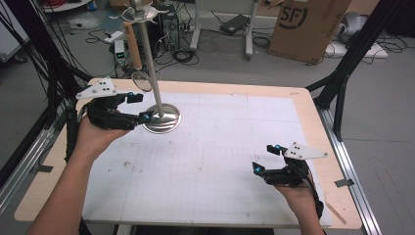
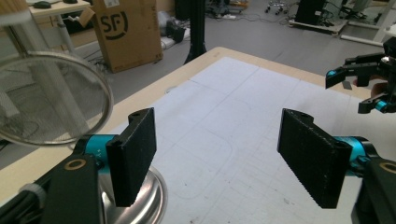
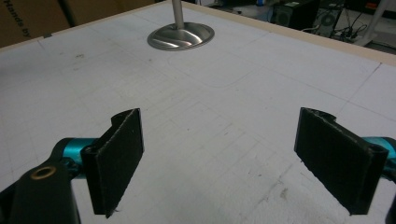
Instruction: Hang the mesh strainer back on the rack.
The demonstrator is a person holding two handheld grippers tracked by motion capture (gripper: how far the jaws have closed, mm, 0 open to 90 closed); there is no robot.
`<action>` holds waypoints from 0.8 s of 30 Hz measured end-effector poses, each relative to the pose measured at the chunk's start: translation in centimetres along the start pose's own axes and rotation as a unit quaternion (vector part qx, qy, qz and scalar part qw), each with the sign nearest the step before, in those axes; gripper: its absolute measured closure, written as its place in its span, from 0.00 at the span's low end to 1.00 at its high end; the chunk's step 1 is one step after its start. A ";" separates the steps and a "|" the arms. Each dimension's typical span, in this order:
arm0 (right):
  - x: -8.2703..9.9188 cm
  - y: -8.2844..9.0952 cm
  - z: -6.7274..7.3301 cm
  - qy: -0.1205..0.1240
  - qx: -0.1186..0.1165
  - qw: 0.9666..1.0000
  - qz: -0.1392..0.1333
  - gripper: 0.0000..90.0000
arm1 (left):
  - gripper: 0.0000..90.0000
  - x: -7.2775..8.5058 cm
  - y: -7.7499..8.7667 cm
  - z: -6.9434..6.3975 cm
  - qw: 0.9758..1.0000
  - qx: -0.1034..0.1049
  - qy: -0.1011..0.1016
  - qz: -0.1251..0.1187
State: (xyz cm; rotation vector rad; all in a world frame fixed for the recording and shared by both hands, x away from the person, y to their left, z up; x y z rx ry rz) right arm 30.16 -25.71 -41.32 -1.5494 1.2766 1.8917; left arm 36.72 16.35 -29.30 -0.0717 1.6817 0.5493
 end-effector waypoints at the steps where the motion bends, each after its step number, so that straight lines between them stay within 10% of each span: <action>1: 0.0 0.0 0.0 0.000 0.000 1.000 0.000 0.16 | 0.31 0.2 -0.2 -0.1 1.000 0.001 0.001 0.001; 24: 0.2 -0.2 0.0 0.002 0.000 1.000 0.005 0.16 | 0.28 5.2 -3.7 -1.7 1.000 0.016 0.007 0.014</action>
Point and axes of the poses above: each handheld gripper's, and its own axes: y roughly backward along the jaws, x roughly out of its underside, z roughly to its left, the point moved 5 cm from there along -y, roughly forward along the jaws, and after that the axes turned 13 degrees about x, right-handed, at the moved point
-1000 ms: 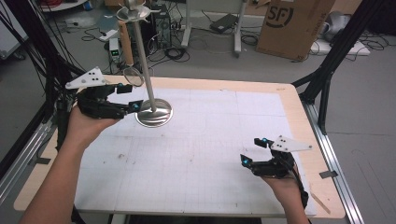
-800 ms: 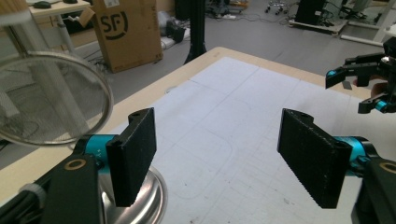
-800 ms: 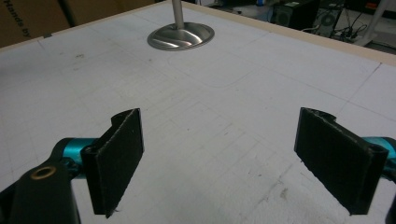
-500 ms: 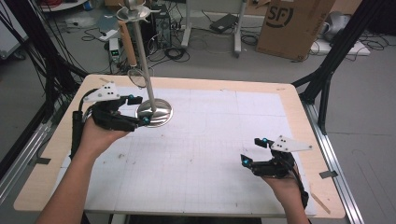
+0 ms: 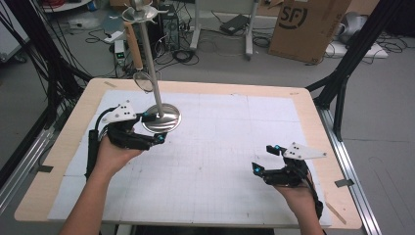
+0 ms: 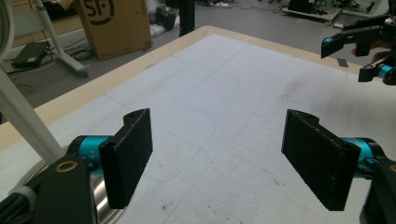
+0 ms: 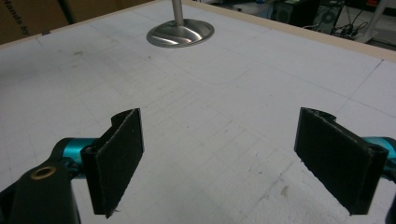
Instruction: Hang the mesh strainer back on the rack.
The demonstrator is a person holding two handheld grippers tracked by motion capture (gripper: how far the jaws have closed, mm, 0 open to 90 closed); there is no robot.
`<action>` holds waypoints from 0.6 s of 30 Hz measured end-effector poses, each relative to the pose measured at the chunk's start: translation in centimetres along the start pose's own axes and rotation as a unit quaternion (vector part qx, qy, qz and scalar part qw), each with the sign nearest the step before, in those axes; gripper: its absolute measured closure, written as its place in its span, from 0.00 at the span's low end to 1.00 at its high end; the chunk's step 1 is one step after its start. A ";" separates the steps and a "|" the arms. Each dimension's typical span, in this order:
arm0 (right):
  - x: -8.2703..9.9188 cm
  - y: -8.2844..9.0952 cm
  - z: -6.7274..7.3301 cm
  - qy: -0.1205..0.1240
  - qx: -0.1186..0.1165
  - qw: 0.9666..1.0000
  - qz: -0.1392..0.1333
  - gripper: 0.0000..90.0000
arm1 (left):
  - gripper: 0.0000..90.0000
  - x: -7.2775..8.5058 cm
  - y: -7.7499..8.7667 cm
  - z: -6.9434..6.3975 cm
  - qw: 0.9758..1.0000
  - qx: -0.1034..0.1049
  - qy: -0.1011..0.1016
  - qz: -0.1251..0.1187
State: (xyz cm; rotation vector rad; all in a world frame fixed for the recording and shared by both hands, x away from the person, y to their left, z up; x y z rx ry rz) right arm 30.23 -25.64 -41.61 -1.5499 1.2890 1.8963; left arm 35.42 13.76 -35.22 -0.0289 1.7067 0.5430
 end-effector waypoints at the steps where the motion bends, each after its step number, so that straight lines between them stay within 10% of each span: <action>1: 0.1 0.0 0.1 -0.003 -0.001 1.000 0.001 0.16 | 0.28 0.2 -0.1 -0.1 1.000 0.002 0.003 0.000; 18: 0.1 0.0 -0.2 -0.001 0.001 1.000 -0.002 0.16 | 0.28 3.1 -1.5 -0.7 0.999 0.017 0.012 0.034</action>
Point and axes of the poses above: each handheld gripper's, and its own axes: y roughly backward along the jaws, x roughly out of its underside, z roughly to its left, the point moved 5 cm from there along -y, roughly forward along the jaws, and after that the axes turned 13 degrees about x, right-handed, at the moved point
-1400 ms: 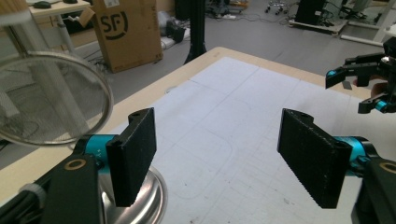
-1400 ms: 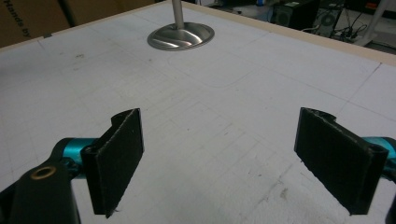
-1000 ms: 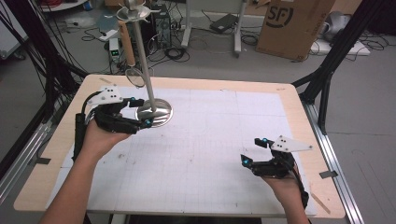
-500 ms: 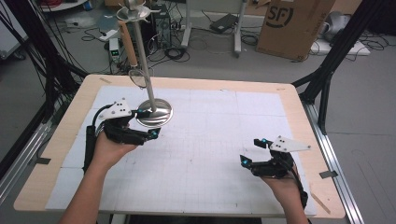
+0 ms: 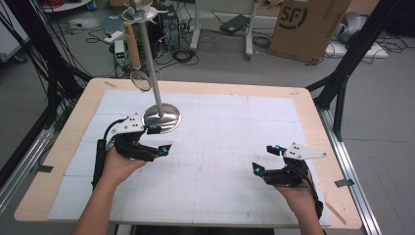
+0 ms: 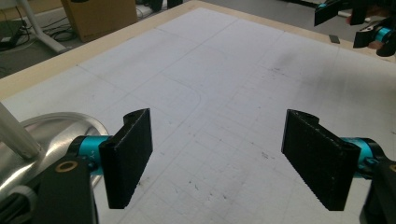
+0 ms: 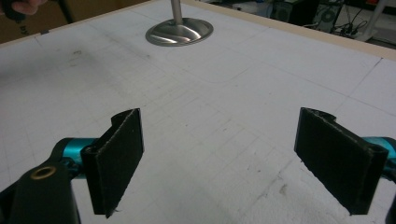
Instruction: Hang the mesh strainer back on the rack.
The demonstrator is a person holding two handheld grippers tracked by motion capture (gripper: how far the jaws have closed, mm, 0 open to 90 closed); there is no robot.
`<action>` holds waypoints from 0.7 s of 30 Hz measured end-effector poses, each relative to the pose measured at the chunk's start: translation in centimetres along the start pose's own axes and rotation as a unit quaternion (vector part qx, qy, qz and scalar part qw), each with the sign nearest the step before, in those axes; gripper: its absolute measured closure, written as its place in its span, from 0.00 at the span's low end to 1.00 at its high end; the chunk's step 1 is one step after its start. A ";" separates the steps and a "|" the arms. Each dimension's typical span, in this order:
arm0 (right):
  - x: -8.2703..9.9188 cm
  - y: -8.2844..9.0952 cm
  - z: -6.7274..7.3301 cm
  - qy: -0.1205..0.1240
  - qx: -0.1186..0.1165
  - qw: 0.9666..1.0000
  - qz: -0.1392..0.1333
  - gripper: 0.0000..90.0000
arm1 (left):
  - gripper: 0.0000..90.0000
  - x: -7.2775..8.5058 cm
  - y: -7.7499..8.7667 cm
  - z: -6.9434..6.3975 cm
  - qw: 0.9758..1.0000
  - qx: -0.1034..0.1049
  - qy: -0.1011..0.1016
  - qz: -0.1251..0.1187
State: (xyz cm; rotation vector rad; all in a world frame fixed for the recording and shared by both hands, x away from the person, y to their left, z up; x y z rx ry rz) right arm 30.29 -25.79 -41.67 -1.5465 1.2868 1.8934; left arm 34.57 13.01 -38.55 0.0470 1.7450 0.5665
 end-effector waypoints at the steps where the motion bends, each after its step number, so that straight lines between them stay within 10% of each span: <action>1: 0.0 0.0 0.0 0.000 0.000 1.000 0.000 0.16 | 0.28 0.0 -0.1 -0.1 1.000 -0.004 -0.002 0.003; 21: 0.3 0.0 -0.6 0.000 0.008 1.000 0.006 0.16 | 0.18 1.4 -0.2 -0.7 1.000 0.014 0.005 -0.020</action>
Point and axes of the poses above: each handheld gripper's, and its own axes: y roughly backward along the jaws, x roughly out of its underside, z roughly to its left, the point moved 5 cm from there along -y, roughly forward along the jaws, and after that the axes turned 13 degrees about x, right-handed, at the moved point
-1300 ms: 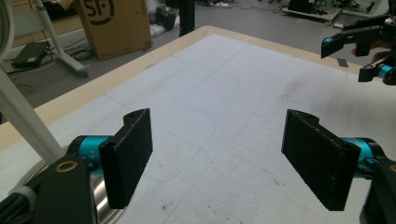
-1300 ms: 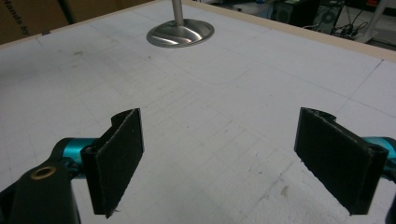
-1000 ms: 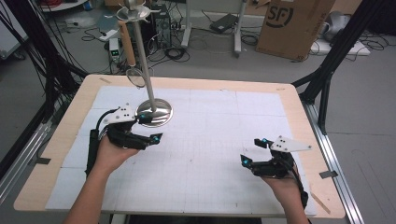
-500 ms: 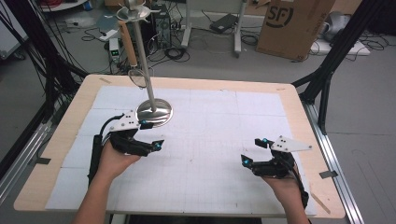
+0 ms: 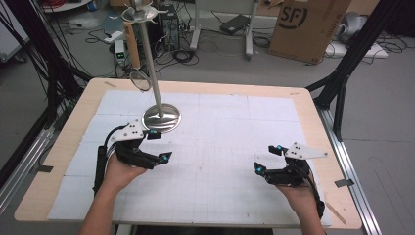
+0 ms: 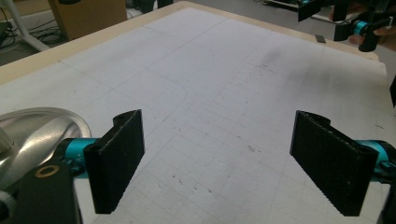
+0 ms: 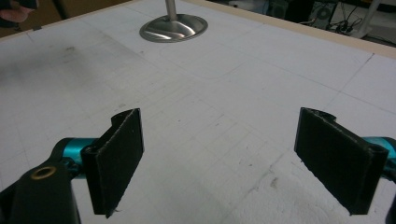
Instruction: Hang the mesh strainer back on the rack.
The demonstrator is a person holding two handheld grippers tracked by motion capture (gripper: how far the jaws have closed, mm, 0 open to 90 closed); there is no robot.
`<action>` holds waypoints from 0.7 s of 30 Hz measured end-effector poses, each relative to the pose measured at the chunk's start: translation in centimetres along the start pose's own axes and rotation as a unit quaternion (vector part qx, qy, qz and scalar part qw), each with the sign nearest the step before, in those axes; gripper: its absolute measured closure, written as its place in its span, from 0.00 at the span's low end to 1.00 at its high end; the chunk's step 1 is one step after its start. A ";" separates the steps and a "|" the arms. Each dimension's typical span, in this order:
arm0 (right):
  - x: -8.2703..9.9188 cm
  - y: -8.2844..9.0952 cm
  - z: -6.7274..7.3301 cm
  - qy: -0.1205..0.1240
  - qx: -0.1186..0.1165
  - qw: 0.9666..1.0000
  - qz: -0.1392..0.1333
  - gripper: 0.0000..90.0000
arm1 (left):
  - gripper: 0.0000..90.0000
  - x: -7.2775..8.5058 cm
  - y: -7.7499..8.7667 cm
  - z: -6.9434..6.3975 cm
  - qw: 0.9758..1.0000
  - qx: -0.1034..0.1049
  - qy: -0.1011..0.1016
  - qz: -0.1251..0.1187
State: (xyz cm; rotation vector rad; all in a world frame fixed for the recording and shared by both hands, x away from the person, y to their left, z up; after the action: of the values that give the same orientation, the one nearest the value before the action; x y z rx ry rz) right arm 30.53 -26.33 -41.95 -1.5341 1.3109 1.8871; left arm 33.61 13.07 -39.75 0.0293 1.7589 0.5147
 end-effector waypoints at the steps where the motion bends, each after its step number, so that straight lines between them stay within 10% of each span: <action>1: 0.0 -0.1 0.0 0.001 -0.001 1.000 0.001 0.16 | 0.17 0.0 0.1 0.1 1.000 -0.002 0.002 -0.004; 21: -0.1 0.0 0.2 0.001 -0.005 1.000 -0.003 0.16 | 0.14 0.5 0.1 -0.3 1.000 0.000 0.004 -0.017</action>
State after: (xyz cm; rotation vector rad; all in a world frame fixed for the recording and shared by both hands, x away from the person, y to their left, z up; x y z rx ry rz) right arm 30.44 -26.12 -41.90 -1.5436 1.2995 1.8910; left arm 33.22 13.18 -40.15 -0.0021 1.7635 0.4916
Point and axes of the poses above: each handheld gripper's, and its own axes: y roughly backward along the jaws, x roughly out of its underside, z roughly to its left, the point moved 5 cm from there along -y, roughly forward along the jaws, and after that the axes turned 13 degrees about x, right-handed, at the moved point
